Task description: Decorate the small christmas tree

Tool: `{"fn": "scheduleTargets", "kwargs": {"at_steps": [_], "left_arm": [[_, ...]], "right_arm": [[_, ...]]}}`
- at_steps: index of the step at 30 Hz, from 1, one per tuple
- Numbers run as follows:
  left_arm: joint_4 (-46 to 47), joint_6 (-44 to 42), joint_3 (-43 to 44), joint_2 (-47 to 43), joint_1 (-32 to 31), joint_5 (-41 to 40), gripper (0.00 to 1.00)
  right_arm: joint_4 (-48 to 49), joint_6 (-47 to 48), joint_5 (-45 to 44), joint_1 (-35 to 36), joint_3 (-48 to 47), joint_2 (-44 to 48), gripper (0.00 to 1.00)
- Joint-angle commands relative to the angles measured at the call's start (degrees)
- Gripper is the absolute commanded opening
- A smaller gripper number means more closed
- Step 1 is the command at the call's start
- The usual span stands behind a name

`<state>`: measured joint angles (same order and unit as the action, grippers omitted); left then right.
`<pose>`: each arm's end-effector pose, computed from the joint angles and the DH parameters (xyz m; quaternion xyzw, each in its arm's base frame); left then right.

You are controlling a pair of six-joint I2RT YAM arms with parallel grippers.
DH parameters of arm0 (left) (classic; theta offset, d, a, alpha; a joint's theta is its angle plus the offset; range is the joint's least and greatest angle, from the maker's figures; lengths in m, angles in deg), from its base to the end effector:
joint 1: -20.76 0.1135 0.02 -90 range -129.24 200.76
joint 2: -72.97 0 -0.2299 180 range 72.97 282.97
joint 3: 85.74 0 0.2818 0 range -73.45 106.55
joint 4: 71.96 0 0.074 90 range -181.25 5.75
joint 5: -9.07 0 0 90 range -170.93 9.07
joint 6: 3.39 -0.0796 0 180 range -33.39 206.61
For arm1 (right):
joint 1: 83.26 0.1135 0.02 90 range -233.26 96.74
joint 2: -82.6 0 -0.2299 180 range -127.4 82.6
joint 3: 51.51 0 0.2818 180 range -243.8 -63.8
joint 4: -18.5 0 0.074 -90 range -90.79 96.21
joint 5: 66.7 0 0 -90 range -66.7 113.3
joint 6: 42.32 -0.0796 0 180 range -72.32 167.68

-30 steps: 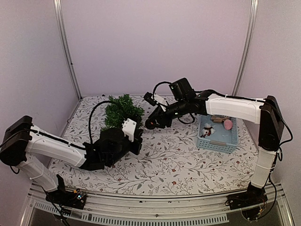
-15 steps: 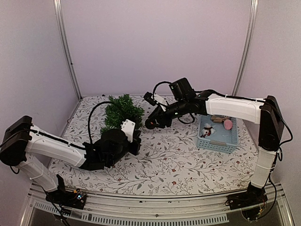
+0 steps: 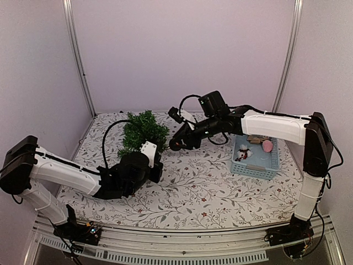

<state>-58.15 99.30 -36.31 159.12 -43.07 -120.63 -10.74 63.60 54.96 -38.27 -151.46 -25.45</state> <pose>0.2022 -0.2962 0.1217 0.1691 0.7881 -0.0996 0.5834 0.3120 0.3710 0.2064 -0.5413 0.6820 0.3438 0.3517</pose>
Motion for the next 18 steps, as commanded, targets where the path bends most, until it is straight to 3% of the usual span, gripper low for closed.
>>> {"fn": "scheduleTargets", "kwargs": {"at_steps": [1, 18], "left_arm": [[-2.01, 1.3, 1.15, -0.29, 0.99, -0.86, 0.0], [-1.59, 0.27, 1.7, -0.71, 0.99, -0.06, 0.0]], "right_arm": [[1.56, -0.22, -0.39, 0.2, -0.01, -0.57, 0.23], [1.24, -0.71, -0.87, 0.18, -0.67, -3.27, 0.23]]}}
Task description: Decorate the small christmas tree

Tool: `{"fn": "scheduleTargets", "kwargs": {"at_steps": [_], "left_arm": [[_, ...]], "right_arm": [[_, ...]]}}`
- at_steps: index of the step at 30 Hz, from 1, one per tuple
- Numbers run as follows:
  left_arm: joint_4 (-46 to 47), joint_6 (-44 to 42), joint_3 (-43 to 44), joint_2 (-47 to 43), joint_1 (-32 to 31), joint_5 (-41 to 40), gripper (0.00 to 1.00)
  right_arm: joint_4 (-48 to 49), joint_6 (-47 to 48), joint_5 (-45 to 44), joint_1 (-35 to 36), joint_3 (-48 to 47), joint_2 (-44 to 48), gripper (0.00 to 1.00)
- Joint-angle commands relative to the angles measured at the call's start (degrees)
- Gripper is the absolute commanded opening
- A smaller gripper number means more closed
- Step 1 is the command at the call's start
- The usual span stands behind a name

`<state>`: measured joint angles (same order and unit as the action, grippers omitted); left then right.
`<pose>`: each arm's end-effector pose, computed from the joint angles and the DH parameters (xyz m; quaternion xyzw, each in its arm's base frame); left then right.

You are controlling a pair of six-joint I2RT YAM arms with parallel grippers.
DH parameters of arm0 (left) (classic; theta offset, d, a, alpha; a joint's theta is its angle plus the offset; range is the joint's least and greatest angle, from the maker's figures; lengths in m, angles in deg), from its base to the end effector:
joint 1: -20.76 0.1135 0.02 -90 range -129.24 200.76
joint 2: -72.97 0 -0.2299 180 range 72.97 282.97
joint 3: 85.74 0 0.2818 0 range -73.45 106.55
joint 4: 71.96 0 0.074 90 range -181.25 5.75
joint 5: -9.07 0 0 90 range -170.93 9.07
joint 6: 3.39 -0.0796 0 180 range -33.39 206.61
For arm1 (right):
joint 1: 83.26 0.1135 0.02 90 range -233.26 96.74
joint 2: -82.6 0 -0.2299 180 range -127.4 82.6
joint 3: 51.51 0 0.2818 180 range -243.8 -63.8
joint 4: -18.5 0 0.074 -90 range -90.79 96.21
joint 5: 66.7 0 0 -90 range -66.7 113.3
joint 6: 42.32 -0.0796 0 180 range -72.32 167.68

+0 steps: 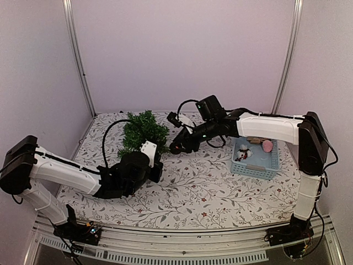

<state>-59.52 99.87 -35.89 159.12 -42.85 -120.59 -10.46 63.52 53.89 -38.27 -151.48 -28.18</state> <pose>0.2035 -0.2958 0.1213 0.1678 0.7922 -0.0964 0.5788 0.3164 0.3736 0.1844 -0.5387 0.6965 0.3342 0.3361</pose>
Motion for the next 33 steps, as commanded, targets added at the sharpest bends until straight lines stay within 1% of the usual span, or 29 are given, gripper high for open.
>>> {"fn": "scheduleTargets", "kwargs": {"at_steps": [1, 9, 11, 12, 13, 14, 17, 21, 28, 32, 33], "left_arm": [[-0.21, -0.4, 1.29, -0.67, 0.75, 0.05, 0.0], [-0.08, -1.04, 1.44, -1.15, 0.77, 0.81, 0.0], [-0.12, -1.29, 1.46, -1.32, 0.77, 0.93, 0.0], [-0.12, -1.36, 1.46, -1.4, 0.77, 0.98, 0.0], [-0.12, -1.38, 1.46, -1.49, 0.77, 0.99, 0.0], [-0.12, -1.36, 1.46, -1.51, 0.75, 0.99, 0.0], [-0.21, -1.43, 1.55, -1.51, 0.77, 1.08, 0.0], [-0.21, -1.52, 1.85, -1.42, 0.77, 1.41, 0.0], [-0.21, -2.13, 2.84, -0.77, 0.68, 2.39, 0.0], [-0.42, -2.15, 3.09, -0.68, 0.66, 2.1, 0.0], [-0.53, -2.17, 3.14, -0.71, 0.68, 2.05, 0.02]], "right_arm": [[0.98, -0.63, 0.32, 0.22, -0.56, -0.46, 0.23], [2.16, -0.98, -0.34, 0.19, 0.9, 1.44, 0.26], [2.16, -1.27, -1.07, 0.25, 1.14, 1.4, 0.28], [2.16, -1.39, -1.28, 0.22, 1.23, 1.36, 0.33], [2.16, -1.48, -1.37, 0.19, 1.28, 1.36, 0.4], [2.16, -1.67, -1.4, 0.23, 1.4, 1.4, 0.44], [2.44, -1.94, -2.02, 0.2, 1.9, 2.03, 0.49], [3.23, -2.11, -2.37, 0.12, 3.06, 3.68, 0.51], [3.72, -2.31, -2.89, -0.1, 4.62, 6.1, 0.59], [4.09, -2.64, -3.08, -0.89, 5.77, 7.29, 0.6], [4.1, -2.72, -3.12, -1.09, 5.96, 7.47, 0.6]]}}
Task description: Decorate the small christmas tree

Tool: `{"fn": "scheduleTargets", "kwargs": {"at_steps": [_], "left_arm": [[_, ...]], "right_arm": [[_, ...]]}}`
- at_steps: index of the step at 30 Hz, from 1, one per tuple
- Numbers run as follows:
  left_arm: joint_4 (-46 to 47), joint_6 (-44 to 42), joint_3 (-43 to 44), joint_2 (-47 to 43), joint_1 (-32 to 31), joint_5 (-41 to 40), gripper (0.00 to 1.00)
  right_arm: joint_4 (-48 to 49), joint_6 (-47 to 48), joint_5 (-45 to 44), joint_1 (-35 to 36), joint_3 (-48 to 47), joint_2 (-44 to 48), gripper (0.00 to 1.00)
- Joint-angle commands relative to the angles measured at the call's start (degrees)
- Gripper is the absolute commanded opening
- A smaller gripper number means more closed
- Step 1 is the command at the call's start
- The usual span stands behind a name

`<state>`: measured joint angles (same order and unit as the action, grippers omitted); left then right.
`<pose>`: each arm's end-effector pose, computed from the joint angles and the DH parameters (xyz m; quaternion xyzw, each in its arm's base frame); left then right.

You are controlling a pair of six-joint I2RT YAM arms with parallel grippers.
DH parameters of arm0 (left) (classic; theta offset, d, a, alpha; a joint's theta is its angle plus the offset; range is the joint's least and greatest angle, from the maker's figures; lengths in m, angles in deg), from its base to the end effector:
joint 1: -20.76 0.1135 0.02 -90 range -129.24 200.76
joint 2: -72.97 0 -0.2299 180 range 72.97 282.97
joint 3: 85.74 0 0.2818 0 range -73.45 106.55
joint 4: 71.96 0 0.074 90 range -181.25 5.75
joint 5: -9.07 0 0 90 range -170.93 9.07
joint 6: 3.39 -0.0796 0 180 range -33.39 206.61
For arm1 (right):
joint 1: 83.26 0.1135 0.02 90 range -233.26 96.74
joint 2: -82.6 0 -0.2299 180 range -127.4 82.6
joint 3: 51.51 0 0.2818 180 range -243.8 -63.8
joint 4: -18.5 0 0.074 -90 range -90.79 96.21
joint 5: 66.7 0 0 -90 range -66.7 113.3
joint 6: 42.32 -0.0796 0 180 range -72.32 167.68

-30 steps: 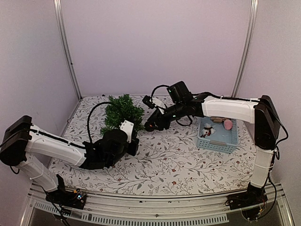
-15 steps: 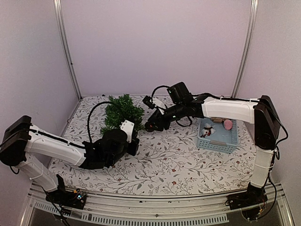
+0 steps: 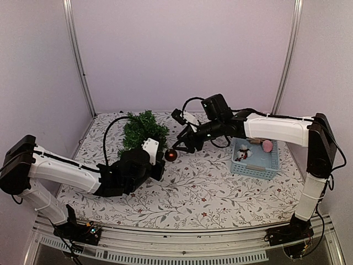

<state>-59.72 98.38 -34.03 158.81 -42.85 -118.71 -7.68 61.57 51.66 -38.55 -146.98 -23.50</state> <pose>0.2053 -0.3041 0.1336 0.1796 0.7843 -0.1117 0.5833 0.3117 0.3618 0.1961 -0.5199 0.7024 0.3265 0.3602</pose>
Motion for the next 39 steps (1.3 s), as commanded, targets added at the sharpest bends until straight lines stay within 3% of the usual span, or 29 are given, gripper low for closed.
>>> {"fn": "scheduleTargets", "kwargs": {"at_steps": [1, 16, 23, 33, 39], "left_arm": [[-0.48, -0.67, 1.32, -0.49, 0.68, 0.16, 0.04], [0.54, -2.12, -0.77, -5.92, -0.85, 2.14, 0.33], [-2.29, -1.95, -3.53, -13.18, -1.43, 8.47, 0.47], [-5.73, 3.92, -9.82, -31.48, 1.48, 14.0, 0.47], [-13.74, 15.62, -12.64, -41.74, 14.87, 16.15, 0.42]], "right_arm": [[1.32, -0.79, -1.0, -0.93, 1.7, 2.96, 0.6], [3.66, -1.69, 1.3, -1.47, 4.48, 4.62, 0.6], [4.7, -2.65, 2.31, -2.21, 5.56, 5.45, 0.6], [8.22, -6.42, 5.22, -4.0, 9.75, 7.99, 0.6], [11.45, -9.32, 6.53, -4.53, 13.91, 9.68, 0.6]]}}
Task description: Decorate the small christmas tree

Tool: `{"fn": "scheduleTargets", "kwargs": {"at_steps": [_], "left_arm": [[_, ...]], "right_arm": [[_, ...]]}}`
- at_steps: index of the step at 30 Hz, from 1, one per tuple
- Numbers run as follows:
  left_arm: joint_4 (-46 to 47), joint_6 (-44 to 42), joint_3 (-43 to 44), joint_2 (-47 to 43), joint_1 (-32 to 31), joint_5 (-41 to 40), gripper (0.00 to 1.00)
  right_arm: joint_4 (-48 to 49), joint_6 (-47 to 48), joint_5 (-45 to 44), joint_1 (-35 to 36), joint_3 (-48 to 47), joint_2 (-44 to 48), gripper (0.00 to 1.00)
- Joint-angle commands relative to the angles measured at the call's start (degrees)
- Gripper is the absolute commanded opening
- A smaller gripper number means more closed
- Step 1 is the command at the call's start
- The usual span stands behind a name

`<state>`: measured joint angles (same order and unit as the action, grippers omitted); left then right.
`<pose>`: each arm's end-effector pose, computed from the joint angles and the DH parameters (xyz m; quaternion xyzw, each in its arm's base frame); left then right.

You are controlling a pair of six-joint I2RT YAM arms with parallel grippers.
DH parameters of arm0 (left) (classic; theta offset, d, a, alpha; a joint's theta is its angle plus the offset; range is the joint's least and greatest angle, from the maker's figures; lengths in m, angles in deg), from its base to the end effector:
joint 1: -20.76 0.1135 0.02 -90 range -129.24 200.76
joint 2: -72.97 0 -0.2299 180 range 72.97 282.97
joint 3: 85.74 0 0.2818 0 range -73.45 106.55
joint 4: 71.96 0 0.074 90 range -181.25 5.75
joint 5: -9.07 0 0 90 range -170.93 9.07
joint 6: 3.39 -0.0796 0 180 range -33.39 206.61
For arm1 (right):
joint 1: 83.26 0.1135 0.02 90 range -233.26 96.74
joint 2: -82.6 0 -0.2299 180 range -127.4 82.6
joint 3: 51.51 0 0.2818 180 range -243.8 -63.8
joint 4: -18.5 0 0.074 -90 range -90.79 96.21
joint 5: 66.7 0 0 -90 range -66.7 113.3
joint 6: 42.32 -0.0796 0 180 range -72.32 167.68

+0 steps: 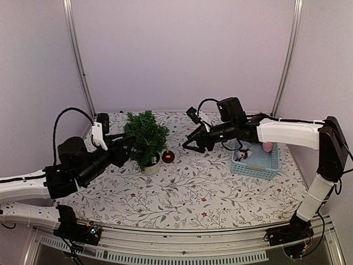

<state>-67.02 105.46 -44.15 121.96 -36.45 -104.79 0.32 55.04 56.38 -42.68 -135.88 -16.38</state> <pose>0.1870 -0.2308 0.2444 0.0971 0.7143 -0.2994 0.6251 0.3111 0.3237 0.1933 -0.4665 0.7137 0.3707 0.3684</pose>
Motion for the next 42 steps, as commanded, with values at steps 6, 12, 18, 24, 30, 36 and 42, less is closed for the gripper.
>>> {"fn": "scheduleTargets", "kwargs": {"at_steps": [6, 12, 18, 24, 30, 36, 42], "left_arm": [[-10.89, 17.95, -5.28, -5.95, 28.46, 12.27, 0.4], [-3.89, 23.79, -9.26, 2.05, 39.64, 25.62, 0.33], [6.41, 26.14, -12.84, 11.07, 40.86, 30.03, 0.26], [16.62, 28.36, -15.23, 19.58, 40.03, 35.19, 0.25], [23.39, 28.99, -15.43, 27.45, 37.2, 36.42, 0.23], [29.19, 29.25, -14.59, 32.73, 35.11, 38.19, 0.22], [32.28, 29.8, -13.83, 35.98, 32.84, 38.58, 0.23]], "right_arm": [[11.01, -9.77, 2.81, -1.03, 9.99, 5.71, 0.59], [12.45, -12.51, 3.1, -1.18, 13.66, 6.94, 0.59], [13.8, -13.83, 3.13, -1.2, 16.84, 7.89, 0.58], [14.68, -14.74, 2.97, -1.45, 18.17, 8.78, 0.58], [14.68, -14.74, 2.91, -2.02, 18.5, 9.21, 0.58], [14.43, -14.57, 2.76, -2.5, 18.96, 9.9, 0.58], [14.26, -14.34, 2.69, -2.74, 19.16, 10.03, 0.58]]}}
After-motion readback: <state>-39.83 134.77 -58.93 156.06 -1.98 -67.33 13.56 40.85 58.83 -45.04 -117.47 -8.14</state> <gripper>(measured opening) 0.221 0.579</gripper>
